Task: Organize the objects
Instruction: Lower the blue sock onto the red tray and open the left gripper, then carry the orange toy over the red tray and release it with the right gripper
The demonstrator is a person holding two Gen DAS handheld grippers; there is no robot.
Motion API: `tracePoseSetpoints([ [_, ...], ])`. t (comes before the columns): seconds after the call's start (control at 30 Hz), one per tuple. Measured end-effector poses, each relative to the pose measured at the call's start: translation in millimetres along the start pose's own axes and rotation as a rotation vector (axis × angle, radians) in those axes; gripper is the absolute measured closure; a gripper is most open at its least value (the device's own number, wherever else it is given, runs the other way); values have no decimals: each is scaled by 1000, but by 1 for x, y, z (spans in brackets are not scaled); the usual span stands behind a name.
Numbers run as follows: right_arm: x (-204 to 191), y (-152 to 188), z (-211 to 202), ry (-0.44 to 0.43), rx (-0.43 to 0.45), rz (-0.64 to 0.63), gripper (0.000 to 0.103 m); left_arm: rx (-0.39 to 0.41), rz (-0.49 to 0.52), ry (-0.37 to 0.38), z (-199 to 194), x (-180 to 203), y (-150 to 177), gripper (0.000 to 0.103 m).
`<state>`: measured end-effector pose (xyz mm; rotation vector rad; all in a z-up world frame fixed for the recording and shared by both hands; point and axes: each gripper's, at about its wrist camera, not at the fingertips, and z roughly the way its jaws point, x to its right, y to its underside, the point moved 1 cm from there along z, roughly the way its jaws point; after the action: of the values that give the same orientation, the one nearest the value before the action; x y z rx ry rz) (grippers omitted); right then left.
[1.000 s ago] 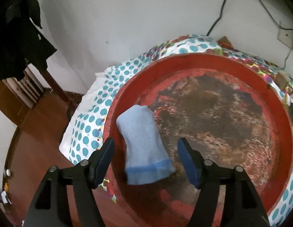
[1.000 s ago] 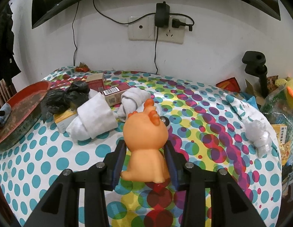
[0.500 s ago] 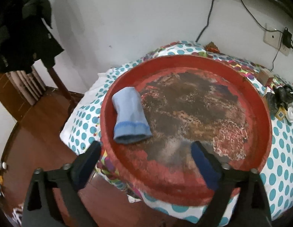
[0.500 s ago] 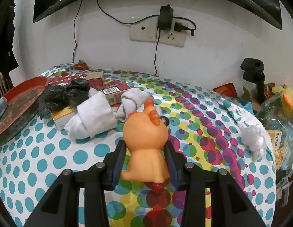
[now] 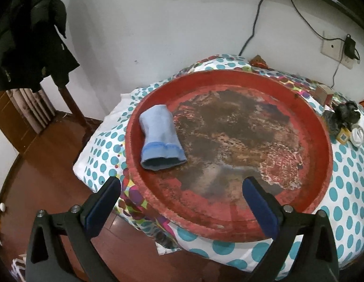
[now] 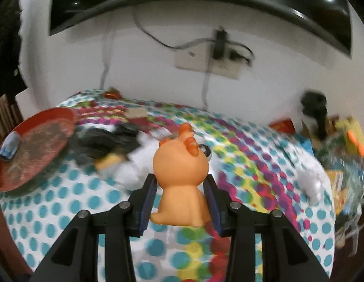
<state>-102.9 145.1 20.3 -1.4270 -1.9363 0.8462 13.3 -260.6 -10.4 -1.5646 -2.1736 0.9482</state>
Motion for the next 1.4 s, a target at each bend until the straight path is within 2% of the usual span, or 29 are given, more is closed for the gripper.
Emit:
tracePoseSetpoints([
  [0.07, -26, -10, -4, -40, 3, -39, 61, -3, -4, -15, 0, -2, 0, 0],
  [0.13, -51, -19, -4, -77, -6, -71, 61, 0, -14, 2, -1, -5, -1, 0],
  [0.3, -118, -42, -1, -211, -17, -82, 61, -9, -42, 11, 0, -14, -2, 0],
  [0.47, -177, -55, 4, -272, -24, -143, 61, -8, -72, 17, 1, -23, -4, 0],
  [0.63, -221, -61, 18, -287, -49, -201, 61, -9, -76, 13, 4, -29, -4, 0],
  [0.77, -235, -61, 27, -301, -62, -208, 61, -13, -105, 31, 6, -35, -4, 0],
  [1.1, -250, -60, 50, -266, -93, -235, 61, -24, -140, 49, 9, -43, -4, 0],
  [1.23, -248, -65, 63, -296, -128, -170, 61, -28, -145, 55, 10, -44, -5, 0],
  [1.4, -256, -68, 74, -278, -141, -196, 61, -29, -161, 67, 10, -49, -5, 0],
])
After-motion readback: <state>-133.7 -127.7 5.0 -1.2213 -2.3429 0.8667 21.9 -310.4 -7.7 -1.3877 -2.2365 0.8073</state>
